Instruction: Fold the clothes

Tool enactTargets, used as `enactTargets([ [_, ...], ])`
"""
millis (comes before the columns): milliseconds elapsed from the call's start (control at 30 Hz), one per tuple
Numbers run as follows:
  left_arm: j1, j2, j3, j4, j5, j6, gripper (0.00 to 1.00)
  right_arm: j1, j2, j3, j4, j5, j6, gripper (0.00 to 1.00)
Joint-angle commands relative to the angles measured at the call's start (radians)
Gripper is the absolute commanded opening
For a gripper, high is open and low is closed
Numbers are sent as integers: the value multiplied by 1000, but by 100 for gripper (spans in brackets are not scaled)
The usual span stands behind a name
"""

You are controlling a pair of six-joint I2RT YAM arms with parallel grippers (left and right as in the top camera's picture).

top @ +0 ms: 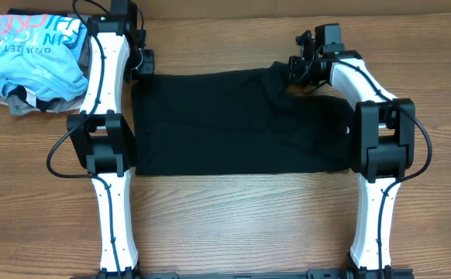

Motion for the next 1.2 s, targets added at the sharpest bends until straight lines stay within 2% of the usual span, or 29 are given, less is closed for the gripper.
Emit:
enactTargets([
  [0,0,16,23,23,-21,-21,4,-58,24,146,-49,16,-3,4],
  [200,0,16,23,57,-21,-21,4,-95,24,383,-104,16,-33,4],
  [467,0,16,23,60,-21,-21,4,-97,24,510,-159,20,-67,4],
  [600,0,15,24,50,-22,-20,4,-97,16,557,-298,54,-130,4],
  [733,5,11,67,-12,-88,-20,4,-97,-26,595,-526,100,-195,4],
  [933,36,-7,165,-150,-233,-20,4,-98,-61,598,-773,167,-212,4],
  [1167,66,-10,201,-257,-231,10,4,-98,-62,598,-988,175,-213,4],
])
